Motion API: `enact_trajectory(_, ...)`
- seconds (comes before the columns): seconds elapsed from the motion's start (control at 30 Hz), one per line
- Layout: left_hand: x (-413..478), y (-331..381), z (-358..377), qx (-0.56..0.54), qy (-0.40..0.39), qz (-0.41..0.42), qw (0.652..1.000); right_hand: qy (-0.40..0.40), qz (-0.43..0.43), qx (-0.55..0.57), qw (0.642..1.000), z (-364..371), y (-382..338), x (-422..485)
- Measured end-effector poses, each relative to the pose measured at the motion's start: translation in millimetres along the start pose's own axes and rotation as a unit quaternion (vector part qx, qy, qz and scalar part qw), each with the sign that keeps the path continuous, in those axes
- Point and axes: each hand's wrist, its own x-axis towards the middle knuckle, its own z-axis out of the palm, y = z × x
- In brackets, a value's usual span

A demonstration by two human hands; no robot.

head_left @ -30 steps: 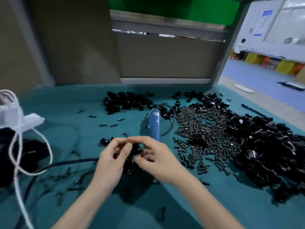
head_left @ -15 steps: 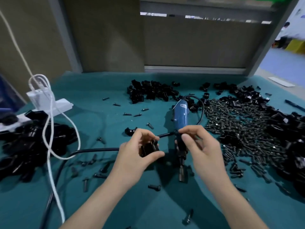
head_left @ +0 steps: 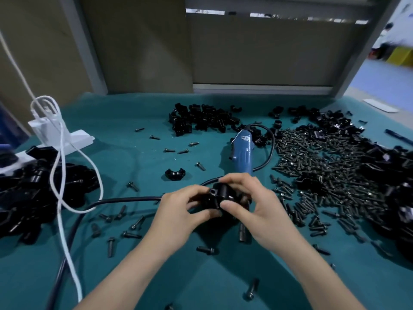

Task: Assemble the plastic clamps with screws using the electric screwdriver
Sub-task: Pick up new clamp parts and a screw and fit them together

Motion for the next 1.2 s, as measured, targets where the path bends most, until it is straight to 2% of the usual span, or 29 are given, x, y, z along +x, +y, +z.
enact_trajectory(0.13,0.5,-2.5,-0.9,-0.064,-0.017,-0.036,0.997,-0.012,-0.048,-0.058,0.997,0.9,1.9,2.3)
enact_trajectory(0.27,-0.8,-1.0,-0.2,-0.075,-0.02,-0.066,0.995,0.006,-0.039,-0.048,0.998,-1.8,3.7,3.2)
enact_trajectory(0.47,-3.1,2.9,-4.5,0.007,-0.027,-0.015,1.0,-0.01,-0.04,-0.024,0.999,-0.7,3.1,1.5)
enact_trajectory(0.6,-2.1,2.4,-0.6,-0.07,-0.034,-0.032,0.996,0.004,-0.033,-0.018,0.999,0.4,4.2,2.6)
enact_trajectory(0.83,0.5,0.1,-7.4,-0.134,-0.068,-0.056,0.987,-0.013,-0.009,0.001,1.0,-4.1,6.5,3.1)
enact_trajectory(1.2,-1.3,2.5,-5.9,-0.137,-0.064,-0.054,0.987,-0.003,-0.006,0.031,0.999,-9.4,9.3,4.2)
